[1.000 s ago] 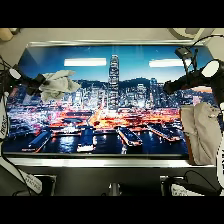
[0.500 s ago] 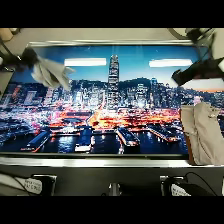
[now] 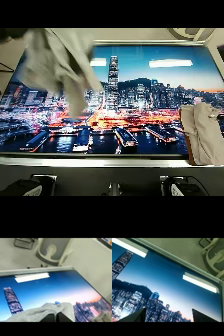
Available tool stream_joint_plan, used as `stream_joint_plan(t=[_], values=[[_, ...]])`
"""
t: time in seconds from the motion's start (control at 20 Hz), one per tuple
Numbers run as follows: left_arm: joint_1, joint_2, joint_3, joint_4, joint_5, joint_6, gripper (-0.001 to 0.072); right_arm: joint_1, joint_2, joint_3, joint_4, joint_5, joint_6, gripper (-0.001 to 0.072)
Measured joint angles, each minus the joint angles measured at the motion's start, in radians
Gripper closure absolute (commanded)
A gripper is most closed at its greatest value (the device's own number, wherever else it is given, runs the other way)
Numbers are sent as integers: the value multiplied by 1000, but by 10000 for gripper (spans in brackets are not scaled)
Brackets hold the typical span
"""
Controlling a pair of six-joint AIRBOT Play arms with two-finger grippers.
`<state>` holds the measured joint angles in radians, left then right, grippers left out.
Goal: Fold the shirts.
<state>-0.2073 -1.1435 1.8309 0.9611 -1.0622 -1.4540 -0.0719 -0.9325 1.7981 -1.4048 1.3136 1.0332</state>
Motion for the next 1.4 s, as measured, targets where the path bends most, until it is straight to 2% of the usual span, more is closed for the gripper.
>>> stream_joint_plan(t=[0.2, 0.4, 0.45, 0.5, 0.55, 0.7, 0.95, 1.15, 1.25, 1.4], values=[[-183, -2, -208, -6, -47, 10, 679, 0, 19, 4, -40, 237, 19, 106], [-337, -90, -500, -12, 25, 12, 672, 0, -40, -54, -49, 356, 25, 103], [-367, -130, -544, -21, 42, 12, 455, 0, -65, -79, -50, 360, 26, 83], [-394, -176, -574, -39, 53, 11, 29, 0, -92, -101, -49, 359, 26, 67], [-412, -216, -584, -61, 52, 11, 16, 0, -123, -124, -45, 358, 26, 43], [-393, -289, -534, -86, -9, 10, 26, 0, -224, -168, -13, 358, 15, 43], [-177, -228, -456, 66, -214, -5, 26, 0, -312, -311, 72, 343, -18, 39], [-39, -124, -683, 132, -305, -17, 26, 0, -330, -554, 121, 311, -60, 35], [-21, -92, -844, 109, -282, -20, 26, 0, -333, -680, 152, 279, -84, 28], [-47, -80, -1040, 19, -172, -25, 27, 0, -335, -832, 174, 206, -100, 13]])
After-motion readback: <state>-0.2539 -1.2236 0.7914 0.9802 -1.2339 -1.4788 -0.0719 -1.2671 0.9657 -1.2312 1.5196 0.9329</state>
